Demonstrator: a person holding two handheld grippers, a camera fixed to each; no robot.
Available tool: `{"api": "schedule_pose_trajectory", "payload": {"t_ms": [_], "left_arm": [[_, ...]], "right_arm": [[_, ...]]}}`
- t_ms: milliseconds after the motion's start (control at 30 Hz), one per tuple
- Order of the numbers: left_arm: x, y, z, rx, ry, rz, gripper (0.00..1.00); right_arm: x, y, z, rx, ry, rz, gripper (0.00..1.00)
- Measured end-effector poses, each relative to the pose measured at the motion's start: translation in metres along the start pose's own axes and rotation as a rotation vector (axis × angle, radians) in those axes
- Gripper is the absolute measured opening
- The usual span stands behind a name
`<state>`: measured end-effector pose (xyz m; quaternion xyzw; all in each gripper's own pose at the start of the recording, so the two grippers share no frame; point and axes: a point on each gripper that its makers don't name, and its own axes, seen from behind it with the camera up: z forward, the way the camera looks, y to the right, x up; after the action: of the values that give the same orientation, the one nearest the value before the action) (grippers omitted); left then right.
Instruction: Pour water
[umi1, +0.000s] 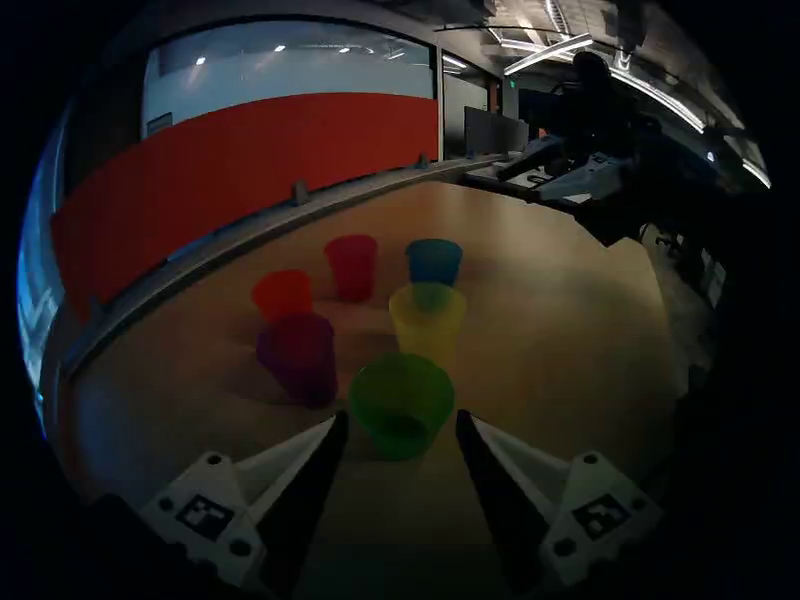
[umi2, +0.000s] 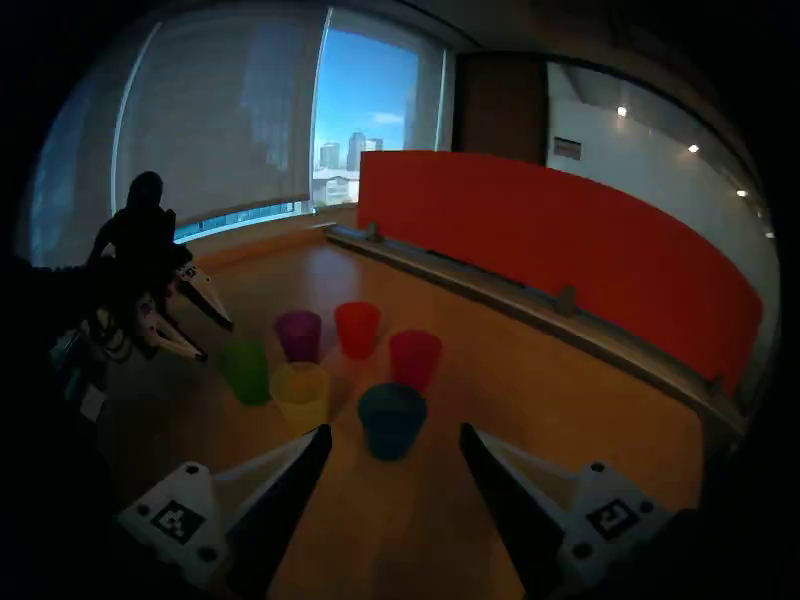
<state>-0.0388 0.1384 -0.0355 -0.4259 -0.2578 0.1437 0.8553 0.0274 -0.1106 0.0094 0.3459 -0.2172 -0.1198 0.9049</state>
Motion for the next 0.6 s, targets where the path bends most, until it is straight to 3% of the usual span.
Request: {"api": "schedule_pose_trajectory", "payload": {"t_ms": [600], "left_arm": [[-0.019, -0.002, 0.018, 0.003, -0.066, 0.022, 0.79]], "right_arm": [[-0.003, 0.001, 0.005, 0.0, -0.01, -0.002, 0.99]]}}
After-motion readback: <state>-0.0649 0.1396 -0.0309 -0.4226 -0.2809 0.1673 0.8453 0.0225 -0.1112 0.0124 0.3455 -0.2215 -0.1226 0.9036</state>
